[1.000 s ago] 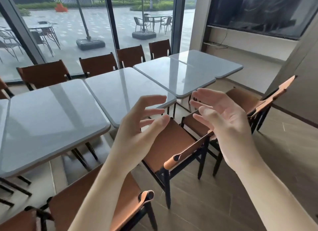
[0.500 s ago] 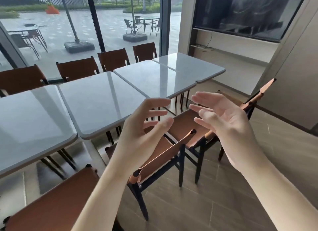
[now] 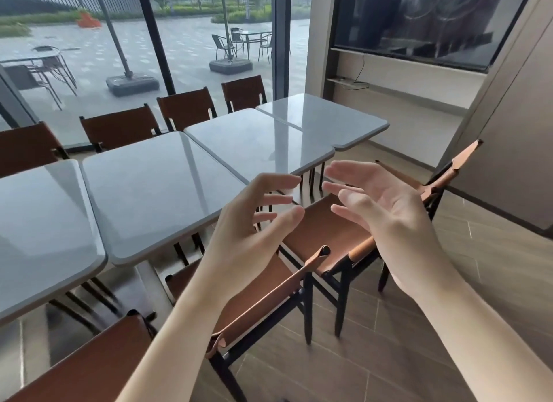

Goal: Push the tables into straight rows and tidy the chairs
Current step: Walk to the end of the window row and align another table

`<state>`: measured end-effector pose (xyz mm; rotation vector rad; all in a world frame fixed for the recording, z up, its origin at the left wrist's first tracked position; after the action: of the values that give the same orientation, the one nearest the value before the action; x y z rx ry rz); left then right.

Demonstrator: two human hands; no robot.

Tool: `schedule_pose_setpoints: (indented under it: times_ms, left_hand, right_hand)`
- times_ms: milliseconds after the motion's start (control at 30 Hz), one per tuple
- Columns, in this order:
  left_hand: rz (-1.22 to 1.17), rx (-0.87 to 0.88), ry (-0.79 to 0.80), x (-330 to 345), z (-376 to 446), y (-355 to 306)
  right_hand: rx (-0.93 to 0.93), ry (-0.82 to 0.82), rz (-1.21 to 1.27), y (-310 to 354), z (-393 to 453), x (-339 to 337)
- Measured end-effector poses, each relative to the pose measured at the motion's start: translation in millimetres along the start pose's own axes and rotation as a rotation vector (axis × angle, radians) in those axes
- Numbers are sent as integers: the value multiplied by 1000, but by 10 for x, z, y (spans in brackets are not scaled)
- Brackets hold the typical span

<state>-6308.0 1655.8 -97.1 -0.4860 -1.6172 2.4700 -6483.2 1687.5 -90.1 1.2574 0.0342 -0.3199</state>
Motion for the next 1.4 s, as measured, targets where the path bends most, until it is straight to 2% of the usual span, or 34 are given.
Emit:
schedule_pose_setpoints:
  times_ms: [167, 400, 500, 700, 967, 1100, 1267, 1400]
  left_hand:
    - [1, 25, -26, -29, 594, 134]
    - [-12, -37, -76, -173, 1206, 592]
    - [30, -77, -124, -419, 1275, 767]
    - [123, -223, -338, -1147, 1250, 1186]
    - [150, -349, -502, -1625, 1356, 1690]
    - [199, -427, -620, -1956, 1516, 2236]
    - [253, -672, -706, -2360, 1449, 3377]
    - [411, -870, -612, -2693, 1425, 4187]
  right_hand:
    - [-1, 11, -10, -156, 581, -104]
    - [28, 47, -9, -515, 1294, -29]
    - [31, 106, 6, -648, 1550, 174]
    - [28, 266, 67, -867, 2034, 775]
    - [66, 482, 111, -1227, 2786, 1537]
    - [72, 624, 91, -1508, 3266, 1965]
    - [121, 750, 6, -2271, 3811, 2446]
    - [101, 905, -193, -3070, 4112, 2874]
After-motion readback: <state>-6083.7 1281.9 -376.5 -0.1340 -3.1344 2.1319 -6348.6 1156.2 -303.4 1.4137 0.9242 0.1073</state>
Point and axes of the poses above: each hand's wrist, its own z-axis towards the middle knuckle, its own x-axis out of the palm, y = z × x, the point moved 9 cm from there along z, towards the middle knuckle, and after that the axes turned 8 degrees about -z, right-handed, at the moved point
